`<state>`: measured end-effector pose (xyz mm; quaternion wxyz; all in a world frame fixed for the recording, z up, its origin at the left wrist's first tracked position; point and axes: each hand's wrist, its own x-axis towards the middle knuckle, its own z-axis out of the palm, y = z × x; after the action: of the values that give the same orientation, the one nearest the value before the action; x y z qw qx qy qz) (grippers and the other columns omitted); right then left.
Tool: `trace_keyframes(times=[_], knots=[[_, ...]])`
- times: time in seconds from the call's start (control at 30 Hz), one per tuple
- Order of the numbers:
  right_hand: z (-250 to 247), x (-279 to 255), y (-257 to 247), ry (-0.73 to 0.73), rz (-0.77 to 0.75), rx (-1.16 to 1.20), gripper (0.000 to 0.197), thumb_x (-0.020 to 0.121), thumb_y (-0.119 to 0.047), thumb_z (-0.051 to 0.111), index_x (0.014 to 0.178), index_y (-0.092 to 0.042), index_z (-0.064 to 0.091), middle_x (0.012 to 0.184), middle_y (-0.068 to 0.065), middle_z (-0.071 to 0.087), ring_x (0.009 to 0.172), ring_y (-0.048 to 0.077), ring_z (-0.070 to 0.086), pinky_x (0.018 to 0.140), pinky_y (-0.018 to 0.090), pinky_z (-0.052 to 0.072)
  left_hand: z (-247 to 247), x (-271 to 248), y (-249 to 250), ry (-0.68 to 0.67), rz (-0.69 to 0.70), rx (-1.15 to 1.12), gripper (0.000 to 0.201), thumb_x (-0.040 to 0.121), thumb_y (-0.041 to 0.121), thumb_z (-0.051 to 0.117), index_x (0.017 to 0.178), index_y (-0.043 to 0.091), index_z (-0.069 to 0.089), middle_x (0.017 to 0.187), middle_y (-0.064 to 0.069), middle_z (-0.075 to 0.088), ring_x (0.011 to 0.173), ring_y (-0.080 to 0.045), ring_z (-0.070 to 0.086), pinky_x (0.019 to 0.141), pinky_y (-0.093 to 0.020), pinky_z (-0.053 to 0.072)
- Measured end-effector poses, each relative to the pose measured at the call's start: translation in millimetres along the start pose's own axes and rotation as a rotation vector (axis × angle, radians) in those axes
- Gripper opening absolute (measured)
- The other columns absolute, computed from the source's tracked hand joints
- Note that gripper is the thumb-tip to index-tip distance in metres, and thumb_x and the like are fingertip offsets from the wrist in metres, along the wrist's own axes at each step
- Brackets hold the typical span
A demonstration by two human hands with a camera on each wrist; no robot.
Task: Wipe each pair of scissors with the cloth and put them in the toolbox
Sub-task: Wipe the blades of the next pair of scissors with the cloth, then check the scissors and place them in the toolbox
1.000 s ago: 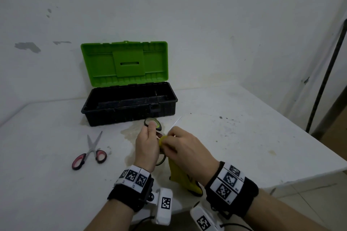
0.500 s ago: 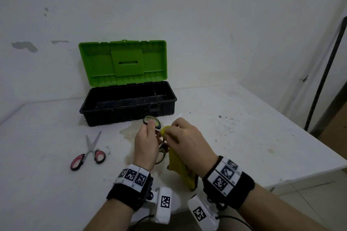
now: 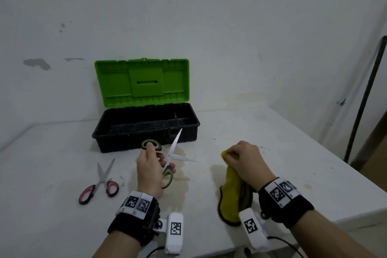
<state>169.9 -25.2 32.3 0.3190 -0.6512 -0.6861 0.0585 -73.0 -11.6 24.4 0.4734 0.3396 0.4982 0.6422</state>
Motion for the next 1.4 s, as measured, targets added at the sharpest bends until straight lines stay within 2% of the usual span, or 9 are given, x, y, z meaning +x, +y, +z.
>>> trace_keyframes(times=[0.13,0.37,0.5,0.63,0.7,0.77,0.97,1.17,1.4], knots=[[6,27,26,-0.109,0.116,-0.078,0.018,0.091,-0.024,0.064,0.094,-0.011,0.076,0.081,-0.005,0.063,0.076,0.012,0.057,0.068,0.021,0.046,11,-2,0,-0.044,-0.013,-0.015,0.038,0.106,0.042,0.038,0.092,0.009,0.052,0.080,-0.011,0.048,0.047,-0.023,0.057,0.051,-0.037,0.052],[23,41,42,-0.191,0.124,-0.063,0.025,0.094,-0.034,0.062,0.111,-0.017,0.069,0.108,-0.001,0.060,0.095,0.013,0.056,0.089,0.022,0.041,24,-6,3,-0.071,0.002,-0.031,0.038,0.106,0.041,0.038,0.091,0.009,0.052,0.077,-0.009,0.047,0.048,-0.022,0.056,0.052,-0.038,0.053],[21,31,41,-0.178,0.108,-0.159,0.036,0.095,-0.044,0.054,0.125,-0.025,0.060,0.126,-0.004,0.055,0.114,0.017,0.053,0.097,0.032,0.040,27,-4,5,-0.047,0.011,-0.051,0.036,0.107,0.040,0.037,0.092,0.011,0.053,0.077,-0.009,0.049,0.046,-0.020,0.057,0.052,-0.038,0.054],[-1,-3,0,-0.112,0.064,-0.201,0.031,0.093,-0.053,0.052,0.108,-0.029,0.065,0.100,-0.010,0.057,0.099,0.014,0.054,0.079,0.028,0.042,36,-4,6,-0.013,0.024,-0.070,0.038,0.107,0.040,0.037,0.091,0.010,0.056,0.073,-0.009,0.055,0.057,-0.024,0.058,0.054,-0.040,0.056],[-7,-21,-24,-0.227,0.068,0.030,0.034,0.091,-0.058,0.053,0.099,-0.028,0.067,0.088,-0.015,0.061,0.083,0.003,0.058,0.068,0.018,0.043,43,-8,5,-0.010,0.043,-0.040,0.042,0.105,0.044,0.038,0.089,0.012,0.061,0.078,-0.009,0.063,0.071,-0.027,0.063,0.072,-0.049,0.058],[-5,-31,-45,-0.311,0.046,0.251,0.035,0.088,-0.060,0.056,0.098,-0.029,0.068,0.085,-0.011,0.068,0.078,0.002,0.063,0.065,0.017,0.048,51,-17,7,-0.009,0.055,-0.038,0.042,0.105,0.045,0.037,0.086,0.016,0.061,0.082,-0.006,0.066,0.078,-0.024,0.063,0.082,-0.046,0.053],[6,-31,-71,-0.378,0.011,0.717,0.020,0.097,-0.029,0.059,0.093,-0.012,0.066,0.085,0.007,0.073,0.080,0.025,0.071,0.062,0.029,0.048,56,-32,10,-0.029,0.133,-0.076,0.036,0.105,0.043,0.040,0.090,0.017,0.061,0.084,-0.008,0.067,0.079,-0.024,0.064,0.078,-0.043,0.052],[1,-24,-65,-0.331,0.045,0.664,0.023,0.099,-0.029,0.056,0.092,-0.010,0.068,0.082,0.008,0.072,0.072,0.022,0.072,0.058,0.028,0.048,15,-18,9,-0.106,0.272,0.032,0.015,0.098,0.014,0.061,0.109,0.022,0.066,0.089,0.000,0.070,0.077,-0.010,0.064,0.070,-0.025,0.053],[18,-12,-66,-0.291,0.106,0.694,0.021,0.099,-0.024,0.057,0.087,-0.012,0.069,0.079,0.011,0.071,0.068,0.021,0.070,0.056,0.028,0.048,-19,-11,14,-0.376,0.184,0.256,0.014,0.089,0.019,0.072,0.102,0.015,0.076,0.091,-0.001,0.079,0.088,-0.014,0.073,0.076,-0.024,0.057]])
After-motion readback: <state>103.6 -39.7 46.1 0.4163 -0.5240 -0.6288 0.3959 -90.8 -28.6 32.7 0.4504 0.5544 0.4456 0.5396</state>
